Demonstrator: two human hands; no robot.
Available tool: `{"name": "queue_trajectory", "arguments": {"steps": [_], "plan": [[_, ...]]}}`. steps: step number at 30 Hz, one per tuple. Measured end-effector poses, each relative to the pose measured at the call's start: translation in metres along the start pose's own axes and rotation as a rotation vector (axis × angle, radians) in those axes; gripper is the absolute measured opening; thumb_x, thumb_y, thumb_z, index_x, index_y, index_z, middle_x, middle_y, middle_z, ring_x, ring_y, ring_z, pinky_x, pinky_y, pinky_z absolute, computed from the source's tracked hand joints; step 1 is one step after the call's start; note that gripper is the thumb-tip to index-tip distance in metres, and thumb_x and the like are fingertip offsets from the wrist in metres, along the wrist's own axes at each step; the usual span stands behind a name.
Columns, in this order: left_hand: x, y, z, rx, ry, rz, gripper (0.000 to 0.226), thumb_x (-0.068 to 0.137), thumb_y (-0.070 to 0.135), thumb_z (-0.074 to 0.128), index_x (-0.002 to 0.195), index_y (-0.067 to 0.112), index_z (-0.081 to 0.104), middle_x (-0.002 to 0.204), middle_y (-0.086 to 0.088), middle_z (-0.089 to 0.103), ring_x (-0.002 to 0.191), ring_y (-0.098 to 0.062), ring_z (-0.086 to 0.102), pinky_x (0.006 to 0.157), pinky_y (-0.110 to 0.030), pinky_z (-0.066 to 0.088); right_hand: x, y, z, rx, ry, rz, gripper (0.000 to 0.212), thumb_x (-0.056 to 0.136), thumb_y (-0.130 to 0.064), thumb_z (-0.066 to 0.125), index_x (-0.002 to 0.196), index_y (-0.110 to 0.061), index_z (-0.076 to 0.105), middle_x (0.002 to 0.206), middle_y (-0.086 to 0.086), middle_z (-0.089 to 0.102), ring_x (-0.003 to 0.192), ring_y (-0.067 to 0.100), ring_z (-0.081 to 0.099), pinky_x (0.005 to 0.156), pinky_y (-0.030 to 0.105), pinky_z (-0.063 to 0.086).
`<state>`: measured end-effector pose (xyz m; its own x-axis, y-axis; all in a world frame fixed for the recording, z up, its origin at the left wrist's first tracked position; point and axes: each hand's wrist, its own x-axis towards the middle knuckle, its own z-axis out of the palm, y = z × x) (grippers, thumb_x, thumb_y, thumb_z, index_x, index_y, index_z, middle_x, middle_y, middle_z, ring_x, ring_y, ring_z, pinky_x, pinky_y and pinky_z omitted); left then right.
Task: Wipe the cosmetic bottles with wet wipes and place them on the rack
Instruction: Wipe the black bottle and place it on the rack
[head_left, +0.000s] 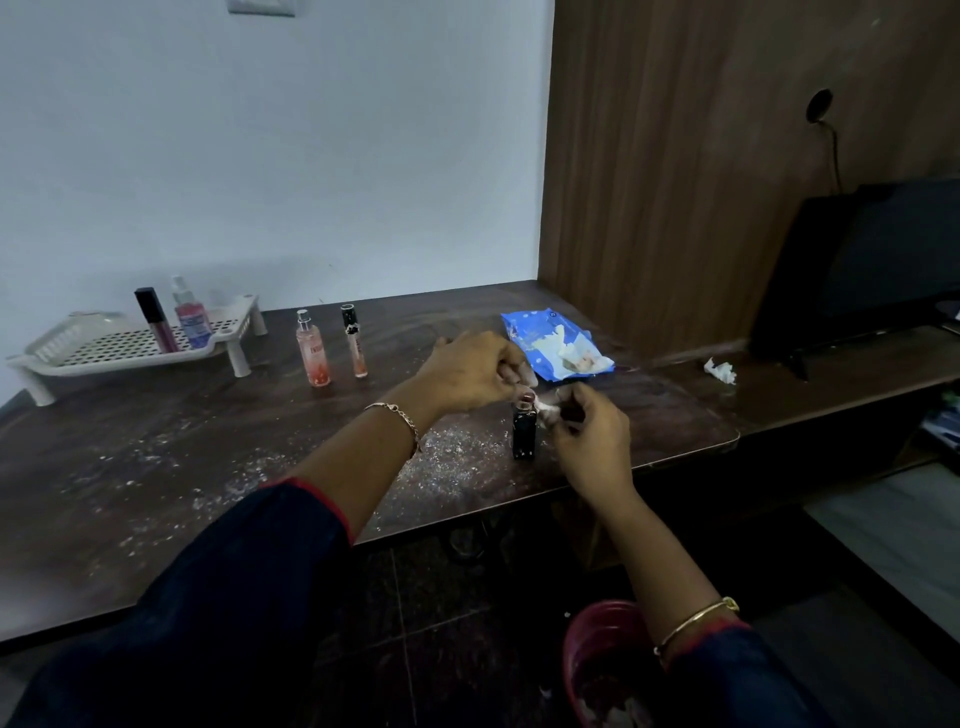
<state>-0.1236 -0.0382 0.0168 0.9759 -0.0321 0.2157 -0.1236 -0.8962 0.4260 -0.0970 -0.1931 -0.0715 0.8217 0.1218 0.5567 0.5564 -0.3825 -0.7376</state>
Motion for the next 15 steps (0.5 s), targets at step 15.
{"name": "queue_trajectory", "arguments": {"steps": [15], "plan": [[-0.001,0.009,0.000,-0.046,-0.035,0.009,0.016,0.073,0.009,0.076,0.087,0.016,0.073,0.083,0.000,0.074,0.079,-0.012,0.069,0.084,-0.032,0.055,0.003,0.003,-0.001,0.031,-0.113,0.182,0.014,0.075,-0.009,0.072,0.069,-0.017,0.063,0.070,-0.005,0.066,0.069,0.015,0.062,0.067,0.026,0.047]]}}
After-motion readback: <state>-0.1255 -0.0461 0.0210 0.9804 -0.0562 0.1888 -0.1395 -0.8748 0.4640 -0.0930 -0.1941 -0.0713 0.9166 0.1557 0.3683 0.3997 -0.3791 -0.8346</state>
